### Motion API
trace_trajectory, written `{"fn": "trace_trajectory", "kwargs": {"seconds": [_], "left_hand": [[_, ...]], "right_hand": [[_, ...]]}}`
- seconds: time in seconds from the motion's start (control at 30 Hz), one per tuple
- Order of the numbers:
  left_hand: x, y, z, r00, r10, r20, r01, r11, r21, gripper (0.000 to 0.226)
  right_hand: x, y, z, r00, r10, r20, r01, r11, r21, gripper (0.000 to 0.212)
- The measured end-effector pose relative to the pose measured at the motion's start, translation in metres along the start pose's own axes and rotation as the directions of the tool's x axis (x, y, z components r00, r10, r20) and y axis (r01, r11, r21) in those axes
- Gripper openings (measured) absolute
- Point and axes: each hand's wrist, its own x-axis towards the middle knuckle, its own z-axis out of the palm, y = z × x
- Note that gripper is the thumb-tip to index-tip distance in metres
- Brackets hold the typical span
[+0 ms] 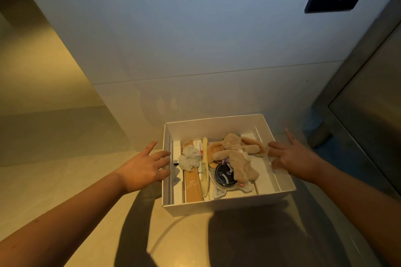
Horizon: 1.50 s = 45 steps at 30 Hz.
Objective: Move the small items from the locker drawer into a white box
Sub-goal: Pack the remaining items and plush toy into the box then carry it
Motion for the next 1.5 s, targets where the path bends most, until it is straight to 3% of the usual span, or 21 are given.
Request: {"fn": "trace_trajectory", "kwargs": {"seconds": [0.33, 0.5, 1.03, 1.13, 1.2, 1.27, 1.5], "left_hand": [[-0.01, -0.009, 0.006, 0.995, 0.028, 0.095, -0.028, 1.0, -0.002, 0.031], [-0.029, -0.008, -0.009, 0.995, 0.073, -0.069, -0.073, 0.997, 0.002, 0.042], [-0.032, -0.009, 0.0, 0.976, 0.152, -0.155, -0.166, 0.983, -0.077, 0.031], [-0.03, -0.009, -0.001, 0.973, 0.167, -0.162, -0.178, 0.982, -0.057, 0.03], [-0.03, -0.009, -0.001, 0.968, 0.175, -0.183, -0.188, 0.98, -0.06, 0.027], [-0.029, -0.01, -0.002, 0.962, 0.184, -0.203, -0.201, 0.978, -0.063, 0.026], [-0.029, -0.011, -0.003, 0.947, 0.21, -0.242, -0.236, 0.968, -0.085, 0.026]], "right_hand": [[0.003, -0.011, -0.009, 0.999, -0.047, -0.007, 0.046, 0.996, -0.072, 0.036], [0.007, -0.022, -0.014, 0.993, -0.103, -0.049, 0.099, 0.992, -0.076, 0.033], [0.013, -0.019, -0.021, 0.964, -0.255, -0.078, 0.256, 0.967, 0.001, 0.029], [0.011, -0.017, -0.019, 0.94, -0.297, -0.165, 0.306, 0.951, 0.032, 0.025], [0.012, -0.016, -0.02, 0.906, -0.34, -0.253, 0.339, 0.939, -0.048, 0.022], [0.012, -0.015, -0.02, 0.88, -0.352, -0.319, 0.363, 0.931, -0.025, 0.028], [0.016, -0.012, -0.023, 0.831, -0.417, -0.368, 0.444, 0.896, -0.014, 0.024]]}}
